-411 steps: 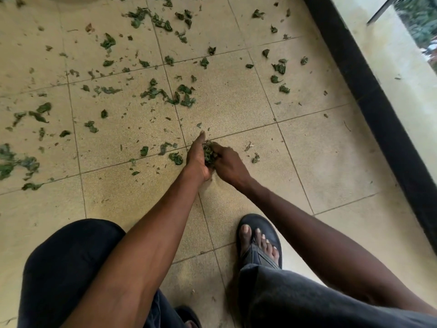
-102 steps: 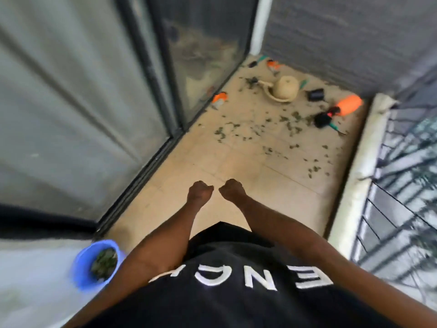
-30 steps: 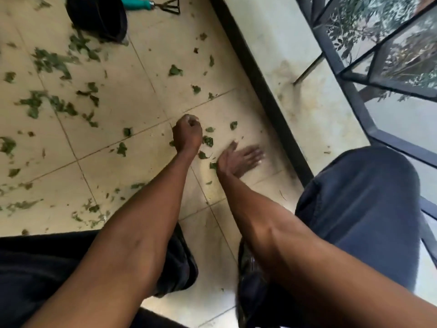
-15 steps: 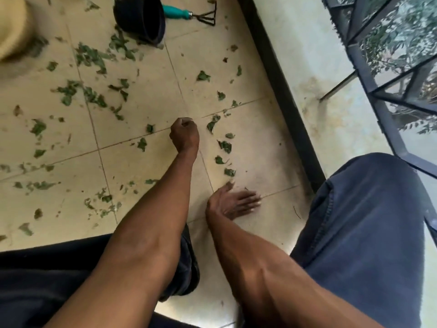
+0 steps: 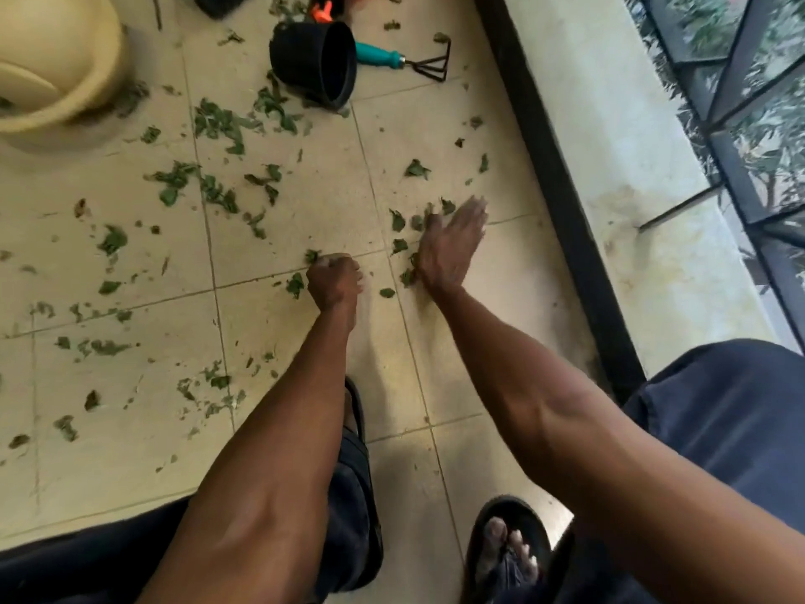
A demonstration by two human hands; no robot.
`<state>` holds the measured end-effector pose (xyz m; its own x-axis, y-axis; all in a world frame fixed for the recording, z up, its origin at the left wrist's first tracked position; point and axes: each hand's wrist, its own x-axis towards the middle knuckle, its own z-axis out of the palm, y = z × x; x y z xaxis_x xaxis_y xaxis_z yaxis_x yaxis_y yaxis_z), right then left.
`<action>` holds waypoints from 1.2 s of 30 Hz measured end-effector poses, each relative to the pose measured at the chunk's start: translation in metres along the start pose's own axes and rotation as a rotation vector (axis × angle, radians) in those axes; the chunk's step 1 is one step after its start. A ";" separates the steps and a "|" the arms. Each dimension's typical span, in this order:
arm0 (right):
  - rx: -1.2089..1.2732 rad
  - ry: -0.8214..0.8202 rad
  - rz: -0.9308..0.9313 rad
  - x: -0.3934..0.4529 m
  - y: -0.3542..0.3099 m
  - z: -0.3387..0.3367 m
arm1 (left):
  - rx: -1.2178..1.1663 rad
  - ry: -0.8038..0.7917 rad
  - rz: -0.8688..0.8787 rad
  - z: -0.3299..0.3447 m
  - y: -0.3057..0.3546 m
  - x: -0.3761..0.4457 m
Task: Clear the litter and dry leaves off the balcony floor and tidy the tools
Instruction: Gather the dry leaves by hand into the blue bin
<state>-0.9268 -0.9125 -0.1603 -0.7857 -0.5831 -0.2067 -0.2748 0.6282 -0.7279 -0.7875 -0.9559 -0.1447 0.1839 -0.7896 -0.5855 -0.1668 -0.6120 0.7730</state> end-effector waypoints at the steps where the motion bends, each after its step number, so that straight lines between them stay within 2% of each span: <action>1: -0.023 0.037 0.062 0.011 0.007 -0.007 | -0.007 -0.028 -0.004 0.004 0.001 0.002; 3: -0.102 0.024 0.149 0.027 0.020 -0.014 | 0.005 -0.086 -0.009 0.014 0.006 0.002; 4: -0.132 -0.045 0.133 0.033 0.023 -0.016 | 0.014 -0.107 -0.007 0.020 0.010 0.002; 8: -0.227 -0.336 -0.227 0.041 0.020 -0.013 | 0.034 -0.158 0.015 0.045 0.029 0.005; 10: -0.254 -0.316 -0.277 0.067 0.009 -0.018 | 0.077 -0.160 0.039 0.054 0.037 0.013; 13: -0.323 -0.244 -0.212 0.130 -0.012 -0.031 | 0.090 -0.177 0.081 0.063 0.046 0.026; 17: -0.461 -0.395 -0.191 0.199 -0.019 -0.036 | 0.037 -0.201 0.093 0.064 0.045 0.033; 19: -0.540 -0.425 -0.252 0.214 -0.015 -0.031 | 0.023 -0.200 0.081 0.062 0.044 0.034; 21: -0.568 -0.440 -0.320 0.206 -0.011 -0.030 | 0.002 -0.189 0.063 0.059 0.043 0.034; 25: -0.456 -0.425 -0.376 0.146 0.004 -0.027 | -0.029 -0.150 0.011 0.053 0.041 0.030; 29: -0.427 -0.577 -0.565 0.074 0.003 -0.013 | -0.091 -0.083 -0.024 0.047 0.040 0.015; 31: -0.366 -0.568 -0.629 0.063 0.002 -0.011 | -0.118 -0.043 -0.036 0.045 0.040 0.012; 32: -0.295 -0.514 -0.605 0.065 -0.003 -0.011 | -0.140 -0.024 -0.040 0.040 0.040 0.011; 34: -0.165 -0.364 -0.436 0.083 -0.012 -0.009 | -0.179 -0.013 -0.051 0.036 0.039 0.010; 36: -0.145 -0.289 -0.271 0.108 -0.025 -0.002 | -0.194 0.006 -0.061 0.028 0.033 0.009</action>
<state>-1.0057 -0.9904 -0.1633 -0.4919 -0.8449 -0.2102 -0.5418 0.4861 -0.6857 -0.8181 -0.9841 -0.1310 0.1939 -0.7507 -0.6315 0.0342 -0.6382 0.7691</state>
